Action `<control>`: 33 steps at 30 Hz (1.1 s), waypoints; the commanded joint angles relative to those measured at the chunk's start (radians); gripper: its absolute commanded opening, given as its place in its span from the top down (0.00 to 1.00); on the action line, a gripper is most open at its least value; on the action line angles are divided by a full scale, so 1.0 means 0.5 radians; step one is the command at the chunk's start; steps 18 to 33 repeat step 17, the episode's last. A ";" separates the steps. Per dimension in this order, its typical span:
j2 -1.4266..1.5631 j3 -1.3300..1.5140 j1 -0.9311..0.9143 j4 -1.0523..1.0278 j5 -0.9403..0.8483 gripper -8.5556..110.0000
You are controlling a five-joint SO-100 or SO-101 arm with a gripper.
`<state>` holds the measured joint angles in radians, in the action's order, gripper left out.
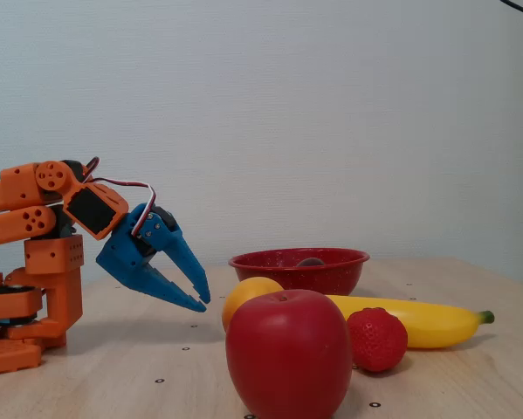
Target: Put the plum in the red bowl.
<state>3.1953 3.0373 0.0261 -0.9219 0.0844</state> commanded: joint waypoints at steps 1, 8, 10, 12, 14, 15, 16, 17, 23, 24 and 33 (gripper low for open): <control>0.025 0.018 0.018 -0.015 -0.028 0.93; 0.025 0.018 -0.006 -0.015 0.003 0.93; 0.025 0.018 -0.006 -0.015 0.003 0.93; 0.025 0.018 -0.006 -0.015 0.003 0.93; 0.025 0.018 -0.006 -0.015 0.003 0.93; 0.025 0.018 -0.006 -0.015 0.003 0.93; 0.025 0.018 -0.006 -0.015 0.003 0.93; 0.025 0.018 -0.006 -0.015 0.003 0.93; 0.025 0.018 -0.006 -0.015 0.003 0.93; 0.025 0.018 -0.006 -0.015 0.003 0.93; 0.025 0.018 -0.006 -0.015 0.003 0.93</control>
